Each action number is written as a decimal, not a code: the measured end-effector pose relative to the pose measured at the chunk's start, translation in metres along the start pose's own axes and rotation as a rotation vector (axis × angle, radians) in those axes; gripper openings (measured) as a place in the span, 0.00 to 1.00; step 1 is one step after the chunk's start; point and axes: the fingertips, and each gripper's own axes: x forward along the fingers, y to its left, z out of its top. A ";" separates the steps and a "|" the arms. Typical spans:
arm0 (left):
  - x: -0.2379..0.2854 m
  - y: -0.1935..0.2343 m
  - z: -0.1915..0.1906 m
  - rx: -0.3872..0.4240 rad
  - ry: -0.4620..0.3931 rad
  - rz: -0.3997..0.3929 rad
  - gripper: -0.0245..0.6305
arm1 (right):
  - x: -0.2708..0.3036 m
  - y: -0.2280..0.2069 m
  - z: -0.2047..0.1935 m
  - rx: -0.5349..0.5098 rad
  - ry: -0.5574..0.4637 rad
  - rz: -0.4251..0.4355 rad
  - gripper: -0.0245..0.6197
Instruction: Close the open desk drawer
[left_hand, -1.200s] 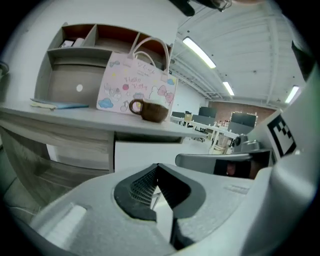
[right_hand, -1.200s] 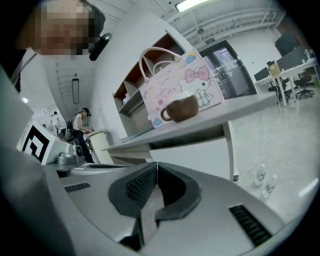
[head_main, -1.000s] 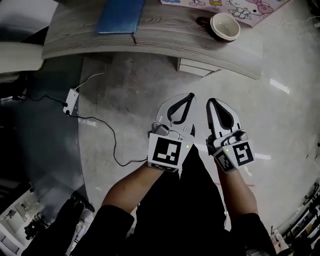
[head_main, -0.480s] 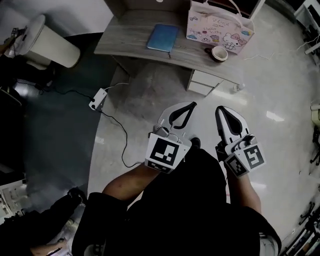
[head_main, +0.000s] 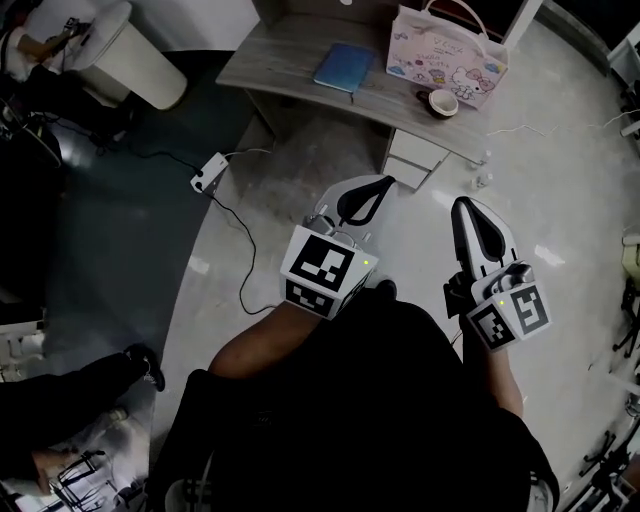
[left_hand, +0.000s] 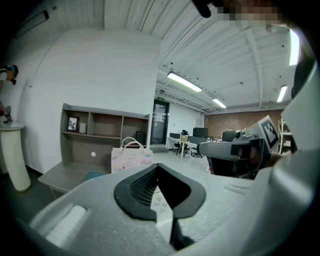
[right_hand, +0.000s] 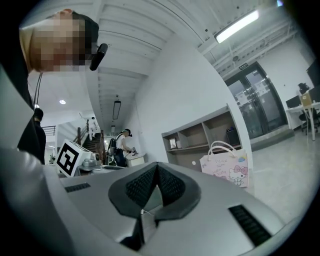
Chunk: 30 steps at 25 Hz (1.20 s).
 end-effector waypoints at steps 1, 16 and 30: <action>0.001 -0.001 0.000 -0.024 0.005 0.001 0.04 | -0.005 -0.001 0.002 0.000 -0.001 -0.001 0.06; 0.039 -0.009 0.029 -0.044 0.024 -0.020 0.04 | -0.012 -0.036 0.022 0.003 -0.031 -0.042 0.06; 0.038 0.011 0.015 -0.027 0.058 -0.011 0.04 | 0.004 -0.022 0.008 0.002 -0.003 -0.057 0.06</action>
